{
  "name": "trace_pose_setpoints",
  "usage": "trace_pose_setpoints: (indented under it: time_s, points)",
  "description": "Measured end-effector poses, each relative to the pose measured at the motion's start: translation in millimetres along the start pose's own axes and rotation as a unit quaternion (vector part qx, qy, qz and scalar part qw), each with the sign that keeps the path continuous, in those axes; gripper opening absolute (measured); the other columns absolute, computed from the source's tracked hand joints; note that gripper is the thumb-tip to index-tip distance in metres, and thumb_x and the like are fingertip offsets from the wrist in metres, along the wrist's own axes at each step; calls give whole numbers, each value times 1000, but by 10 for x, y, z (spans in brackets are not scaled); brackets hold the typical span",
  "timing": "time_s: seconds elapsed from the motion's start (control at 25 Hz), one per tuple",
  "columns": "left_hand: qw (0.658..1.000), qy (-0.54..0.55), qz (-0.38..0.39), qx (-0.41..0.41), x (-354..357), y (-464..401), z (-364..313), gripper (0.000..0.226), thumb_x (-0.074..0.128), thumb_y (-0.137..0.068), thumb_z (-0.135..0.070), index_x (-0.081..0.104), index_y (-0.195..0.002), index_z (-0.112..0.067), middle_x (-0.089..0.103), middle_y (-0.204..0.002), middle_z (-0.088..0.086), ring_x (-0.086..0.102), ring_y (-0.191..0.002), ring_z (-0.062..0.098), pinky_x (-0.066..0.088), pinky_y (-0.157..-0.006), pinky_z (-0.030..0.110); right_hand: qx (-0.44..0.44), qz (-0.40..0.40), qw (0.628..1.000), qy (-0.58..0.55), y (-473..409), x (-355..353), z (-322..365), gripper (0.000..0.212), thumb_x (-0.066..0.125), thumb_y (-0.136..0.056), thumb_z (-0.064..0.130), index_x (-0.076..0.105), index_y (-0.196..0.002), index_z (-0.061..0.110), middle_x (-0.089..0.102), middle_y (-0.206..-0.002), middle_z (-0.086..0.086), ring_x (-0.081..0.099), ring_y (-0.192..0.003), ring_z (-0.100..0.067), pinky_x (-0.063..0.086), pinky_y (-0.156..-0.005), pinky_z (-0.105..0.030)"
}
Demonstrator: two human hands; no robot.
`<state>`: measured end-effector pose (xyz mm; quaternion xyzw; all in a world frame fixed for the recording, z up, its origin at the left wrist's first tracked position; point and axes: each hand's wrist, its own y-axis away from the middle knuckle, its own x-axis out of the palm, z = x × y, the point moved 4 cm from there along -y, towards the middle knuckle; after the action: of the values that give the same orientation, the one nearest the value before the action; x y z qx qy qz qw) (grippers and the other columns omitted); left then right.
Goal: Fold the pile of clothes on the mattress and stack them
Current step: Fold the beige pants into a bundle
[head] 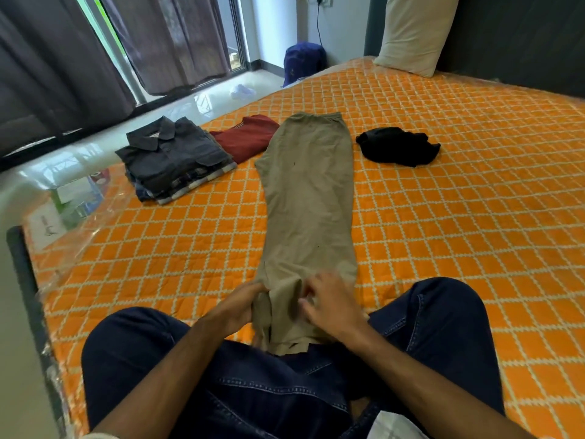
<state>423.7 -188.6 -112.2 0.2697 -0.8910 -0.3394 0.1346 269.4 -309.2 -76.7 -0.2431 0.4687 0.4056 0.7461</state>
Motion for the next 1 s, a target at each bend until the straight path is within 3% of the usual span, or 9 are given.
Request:
trace_pose_setpoints:
  time_s: [0.08, 0.16, 0.24, 0.44, 0.56, 0.68, 0.8, 0.92, 1.0]
  points:
    - [996, 79, 45, 13, 113, 104, -38, 29, 50, -102, -14, 65, -126, -7, 72, -116, 16, 72, -97, 29, 61, -73, 39, 5, 45, 998, -50, 53, 191, 274, 29, 59, -89, 56, 52, -89, 27, 62, -92, 5, 58, -91, -19, 43, -76, -34]
    - [992, 101, 71, 23, 169, 190, -22, 30, 47, -101, -7, 67, -123, -5, 70, -120, 21, 72, -96, 29, 62, -76, 38, 69, 35, 991, -112, 40, 307, 341, 35, 59, -88, 59, 53, -92, 25, 62, -89, 7, 59, -86, -17, 46, -73, -35]
    - [992, 93, 80, 33, 181, 233, 25, 36, 42, -98, 6, 67, -122, -3, 69, -122, 22, 70, -101, 30, 60, -81, 38, 124, 29, 980, -153, 29, 377, 320, 31, 61, -88, 52, 53, -97, 24, 64, -90, 7, 62, -85, -17, 46, -70, -34]
    - [989, 114, 90, 35, 194, 301, 9, 64, 28, -83, 27, 62, -126, -5, 71, -118, 20, 72, -97, 28, 61, -68, 32, 164, 52, 958, -230, -26, 254, 208, 7, 59, -92, 20, 61, -97, 25, 66, -86, 7, 63, -81, -10, 54, -77, -38]
    - [985, 146, 89, 36, 158, 339, 37, 70, 28, -79, 25, 57, -134, -7, 67, -125, 22, 69, -105, 33, 61, -70, 34, 153, 25, 938, -310, -84, -54, 206, 14, 58, -93, 17, 66, -98, 26, 64, -81, 10, 59, -70, 0, 48, -67, -21]
    - [972, 218, 82, 41, 210, 472, 58, 59, 31, -85, 19, 63, -128, -7, 72, -112, 20, 73, -90, 27, 61, -65, 31, 110, 60, 924, -360, -80, -168, 513, 19, 61, -93, 16, 68, -109, 25, 67, -86, 4, 59, -72, 0, 49, -70, -21]
    - [955, 284, 54, 62, 243, 563, 41, 34, 36, -103, -6, 68, -110, -1, 73, -99, 16, 74, -81, 20, 61, -67, 27, 49, 93, 930, -351, -56, -53, 802, 33, 63, -88, 7, 64, -118, 21, 66, -88, 4, 61, -74, -4, 51, -75, -25]
    - [946, 318, 34, 63, 165, 594, 79, 47, 40, -107, -39, 63, -115, 0, 66, -94, 13, 68, -84, 21, 59, -72, 28, -2, 111, 944, -312, 72, 24, 939, 47, 62, -82, 2, 58, -125, 21, 63, -96, 9, 61, -81, -4, 51, -75, -22]
    - [960, 275, 31, 52, 148, 621, 107, 45, 45, -104, -43, 64, -113, -3, 68, -88, 11, 68, -79, 20, 59, -66, 29, -22, 131, 948, -288, 161, 30, 914, 43, 65, -84, 6, 58, -123, 21, 64, -103, 8, 62, -90, -5, 51, -79, -19]
